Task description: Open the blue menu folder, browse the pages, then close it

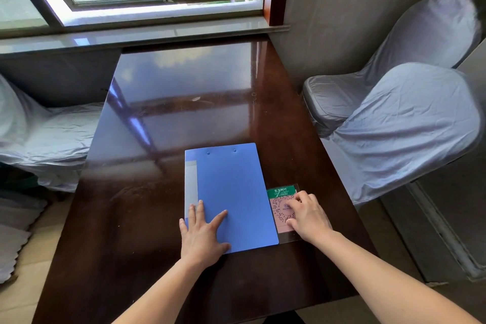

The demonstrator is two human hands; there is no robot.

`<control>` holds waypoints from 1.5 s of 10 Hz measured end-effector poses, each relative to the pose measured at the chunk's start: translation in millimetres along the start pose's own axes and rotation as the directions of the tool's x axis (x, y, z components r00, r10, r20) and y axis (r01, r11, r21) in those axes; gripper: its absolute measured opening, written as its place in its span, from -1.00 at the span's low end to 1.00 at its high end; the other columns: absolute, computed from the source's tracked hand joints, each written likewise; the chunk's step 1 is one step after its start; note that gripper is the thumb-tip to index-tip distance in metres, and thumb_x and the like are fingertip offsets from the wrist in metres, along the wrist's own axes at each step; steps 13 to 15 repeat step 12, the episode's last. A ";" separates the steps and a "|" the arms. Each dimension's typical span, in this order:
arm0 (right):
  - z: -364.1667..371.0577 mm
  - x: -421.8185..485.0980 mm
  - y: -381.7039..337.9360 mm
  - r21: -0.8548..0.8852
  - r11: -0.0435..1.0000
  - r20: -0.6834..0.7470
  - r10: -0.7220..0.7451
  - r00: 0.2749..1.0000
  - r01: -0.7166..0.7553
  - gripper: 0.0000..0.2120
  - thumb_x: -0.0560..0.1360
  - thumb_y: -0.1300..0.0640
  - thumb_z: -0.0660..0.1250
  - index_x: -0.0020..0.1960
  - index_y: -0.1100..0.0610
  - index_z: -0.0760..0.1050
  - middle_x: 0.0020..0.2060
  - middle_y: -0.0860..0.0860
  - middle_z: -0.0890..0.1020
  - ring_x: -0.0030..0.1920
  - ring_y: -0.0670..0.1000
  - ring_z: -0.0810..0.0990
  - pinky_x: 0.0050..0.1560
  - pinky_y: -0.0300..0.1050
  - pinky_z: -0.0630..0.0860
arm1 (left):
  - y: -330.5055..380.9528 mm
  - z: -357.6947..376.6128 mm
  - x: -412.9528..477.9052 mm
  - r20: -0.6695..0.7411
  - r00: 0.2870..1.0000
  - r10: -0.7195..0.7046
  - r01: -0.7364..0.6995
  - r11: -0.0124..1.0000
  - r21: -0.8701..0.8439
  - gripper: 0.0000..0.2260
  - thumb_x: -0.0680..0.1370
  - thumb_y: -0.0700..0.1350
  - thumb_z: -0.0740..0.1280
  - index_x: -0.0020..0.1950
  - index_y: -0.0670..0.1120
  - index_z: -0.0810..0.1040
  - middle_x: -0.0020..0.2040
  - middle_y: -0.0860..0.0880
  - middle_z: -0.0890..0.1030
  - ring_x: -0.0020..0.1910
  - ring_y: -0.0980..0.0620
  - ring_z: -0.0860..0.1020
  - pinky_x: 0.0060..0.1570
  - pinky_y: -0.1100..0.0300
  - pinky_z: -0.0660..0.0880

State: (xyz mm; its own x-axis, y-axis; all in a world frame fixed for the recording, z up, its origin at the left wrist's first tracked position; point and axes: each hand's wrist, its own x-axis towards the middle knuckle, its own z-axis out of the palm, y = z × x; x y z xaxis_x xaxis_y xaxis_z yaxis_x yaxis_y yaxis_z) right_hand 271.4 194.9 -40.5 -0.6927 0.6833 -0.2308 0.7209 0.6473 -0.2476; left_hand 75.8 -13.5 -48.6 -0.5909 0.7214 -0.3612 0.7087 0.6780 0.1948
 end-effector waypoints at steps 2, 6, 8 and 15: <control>1.2 -0.1 -0.9 0.003 1.000 0.003 0.000 1.000 0.000 -0.53 0.51 -0.03 0.42 0.39 0.02 0.46 0.34 0.04 0.43 0.31 0.04 0.39 0.27 -0.08 0.50 | -0.1 -1.3 -1.6 -0.002 1.000 -0.003 0.003 0.998 -0.061 -0.29 0.38 0.21 0.46 0.47 0.34 0.24 0.64 -0.11 -0.13 0.59 -0.17 -0.25 0.51 -0.28 -0.15; 1.2 -1.6 -1.1 0.030 1.000 -0.018 0.003 1.000 -0.002 -0.54 0.50 -0.04 0.44 0.36 0.03 0.48 0.34 0.03 0.43 0.31 0.03 0.40 0.23 -0.11 0.52 | -2.7 -3.0 -5.7 -0.023 1.000 0.011 -0.013 0.995 -0.094 -0.32 0.39 0.21 0.45 0.46 0.33 0.27 0.65 -0.09 -0.12 0.60 -0.13 -0.26 0.52 -0.27 -0.17; -2.2 -1.9 -0.6 0.026 1.000 -0.022 -0.005 1.000 0.006 -0.55 0.50 -0.04 0.45 0.35 0.03 0.50 0.31 0.01 0.46 0.31 0.03 0.40 0.21 -0.09 0.52 | -5.5 -5.2 -9.7 -0.059 0.998 0.007 -0.014 0.993 -0.117 -0.37 0.44 0.24 0.39 0.48 0.32 0.28 0.65 -0.08 -0.08 0.61 -0.10 -0.21 0.53 -0.26 -0.12; -15.5 8.0 -13.7 0.036 0.999 -0.078 -0.039 0.996 0.041 -0.63 0.58 0.00 0.34 0.34 0.09 0.51 0.26 0.02 0.54 0.25 0.05 0.47 0.20 -0.05 0.53 | -7.6 -19.2 -8.8 -0.135 0.985 0.109 -0.081 0.976 0.200 -0.36 0.59 0.20 0.17 0.59 0.20 -0.06 0.64 -0.21 -0.09 0.61 -0.19 -0.17 0.55 -0.23 -0.07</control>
